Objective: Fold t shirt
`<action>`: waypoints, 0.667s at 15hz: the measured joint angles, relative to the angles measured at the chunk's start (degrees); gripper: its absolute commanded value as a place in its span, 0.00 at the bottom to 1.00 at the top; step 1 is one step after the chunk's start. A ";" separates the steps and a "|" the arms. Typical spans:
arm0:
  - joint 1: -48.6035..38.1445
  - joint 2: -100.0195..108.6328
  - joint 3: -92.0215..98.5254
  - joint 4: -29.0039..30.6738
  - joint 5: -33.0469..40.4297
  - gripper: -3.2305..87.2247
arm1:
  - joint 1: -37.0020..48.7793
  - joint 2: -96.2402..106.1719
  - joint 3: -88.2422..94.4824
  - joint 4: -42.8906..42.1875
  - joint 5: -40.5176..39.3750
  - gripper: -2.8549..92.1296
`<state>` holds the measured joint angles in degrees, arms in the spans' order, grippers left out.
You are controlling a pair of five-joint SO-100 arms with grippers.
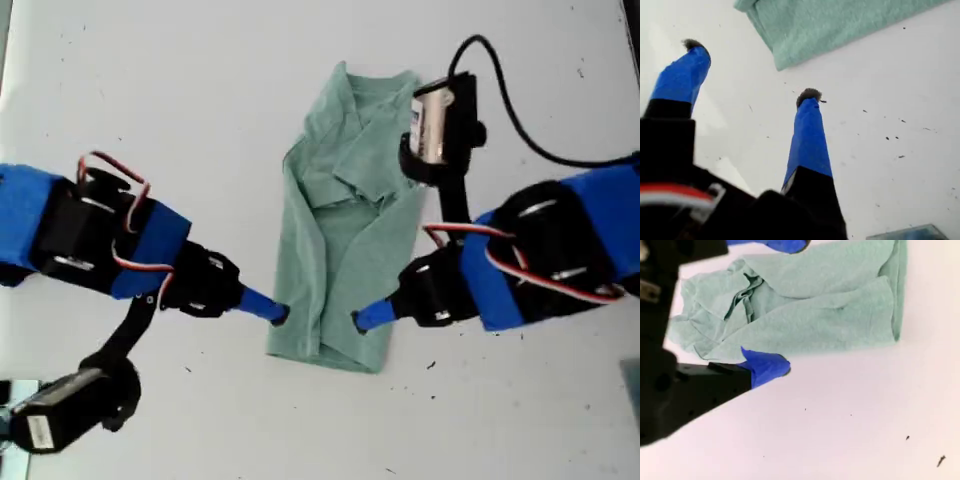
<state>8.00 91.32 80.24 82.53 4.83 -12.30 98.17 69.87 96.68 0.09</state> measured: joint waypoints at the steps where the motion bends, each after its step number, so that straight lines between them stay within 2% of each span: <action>1: 0.00 -2.55 -0.26 -1.49 0.79 0.42 | -0.35 -2.20 0.00 -0.88 0.70 0.40; 4: 0.09 -12.57 -1.05 -6.68 2.29 0.40 | -0.79 -12.13 0.00 -6.33 0.62 0.40; 5: 0.09 -15.47 -1.23 -8.53 2.37 0.33 | -0.79 -16.00 0.00 -9.67 0.00 0.38; 6: 0.09 -18.46 -2.02 -10.46 2.29 0.21 | -0.79 -19.78 0.00 -10.99 -0.35 0.36; 8: 0.18 -23.99 -4.04 -13.80 2.02 0.03 | -0.97 -26.54 0.18 -17.31 -0.35 0.23; 9: 0.53 -26.72 -6.59 -14.24 2.37 0.03 | -1.23 -28.21 0.00 -20.30 -0.62 0.06; 10: 0.70 -29.71 -10.55 -14.33 2.37 0.03 | -1.67 -31.03 -0.18 -22.41 -0.44 0.04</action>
<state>8.70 61.61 69.70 68.20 7.21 -13.97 67.15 69.70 74.27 -0.35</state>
